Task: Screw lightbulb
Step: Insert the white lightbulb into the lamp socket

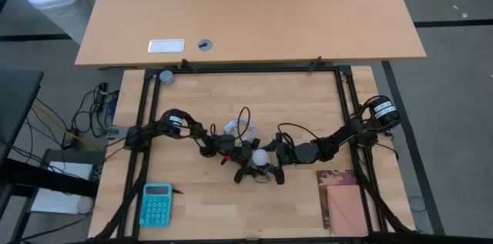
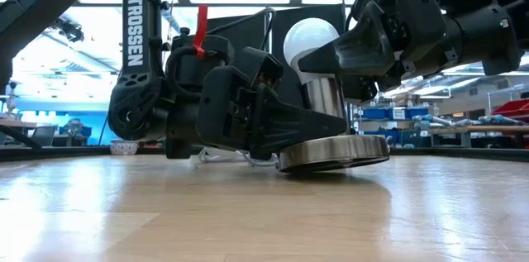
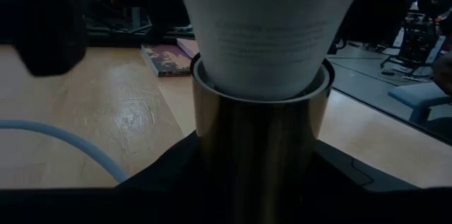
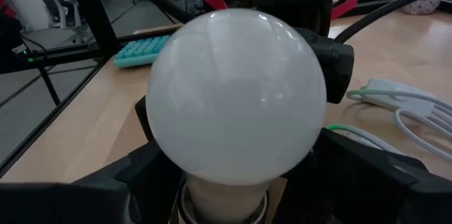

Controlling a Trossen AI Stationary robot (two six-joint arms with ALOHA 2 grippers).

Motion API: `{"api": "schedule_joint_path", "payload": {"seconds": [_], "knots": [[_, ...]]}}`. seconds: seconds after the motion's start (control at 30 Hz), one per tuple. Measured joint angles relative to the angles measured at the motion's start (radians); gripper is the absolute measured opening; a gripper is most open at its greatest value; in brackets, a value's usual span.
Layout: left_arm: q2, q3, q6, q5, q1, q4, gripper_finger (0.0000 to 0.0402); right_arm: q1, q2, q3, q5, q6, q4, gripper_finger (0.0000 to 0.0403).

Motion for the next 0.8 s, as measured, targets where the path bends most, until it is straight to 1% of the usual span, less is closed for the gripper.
{"api": "schedule_joint_path", "payload": {"seconds": [0.2, 0.53, 0.8], "knots": [[0.000, 0.000, -0.003, -0.004, 0.000, 0.002, 0.0198, 0.000, 0.000, 0.000, 0.001, 0.001, 0.000, 0.0298], [0.000, 0.000, -0.006, -0.015, 0.001, 0.002, 0.0198, 0.001, 0.000, 0.000, -0.002, 0.000, 0.002, 0.0236], [0.000, 0.000, -0.012, -0.062, 0.001, 0.003, 0.0198, 0.001, 0.000, 0.000, 0.009, 0.003, -0.001, 0.0201]]}}
